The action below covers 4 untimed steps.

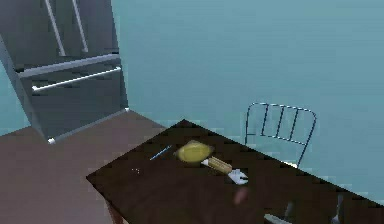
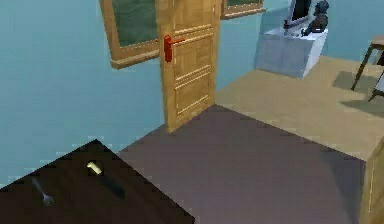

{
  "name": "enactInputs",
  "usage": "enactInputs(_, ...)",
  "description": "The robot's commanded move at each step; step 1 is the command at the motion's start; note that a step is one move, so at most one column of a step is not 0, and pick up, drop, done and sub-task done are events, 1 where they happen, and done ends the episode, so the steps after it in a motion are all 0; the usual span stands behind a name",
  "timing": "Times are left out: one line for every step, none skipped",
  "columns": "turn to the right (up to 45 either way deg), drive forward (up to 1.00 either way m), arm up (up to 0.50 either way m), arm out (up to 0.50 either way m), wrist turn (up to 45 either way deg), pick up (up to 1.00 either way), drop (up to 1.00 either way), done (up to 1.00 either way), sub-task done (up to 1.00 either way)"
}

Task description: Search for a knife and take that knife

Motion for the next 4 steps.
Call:
enactInputs(-24.0,0.00,0.00,0.00,0.0,0.00,0.00,0.00,0.00)
enactInputs(0.0,0.00,0.50,0.00,0.0,0.00,0.00,0.00,0.00)
enactInputs(0.0,0.00,0.22,0.00,0.0,0.00,0.00,0.00,0.00)
enactInputs(0.0,0.00,0.00,0.32,0.0,0.00,0.00,0.00,0.00)
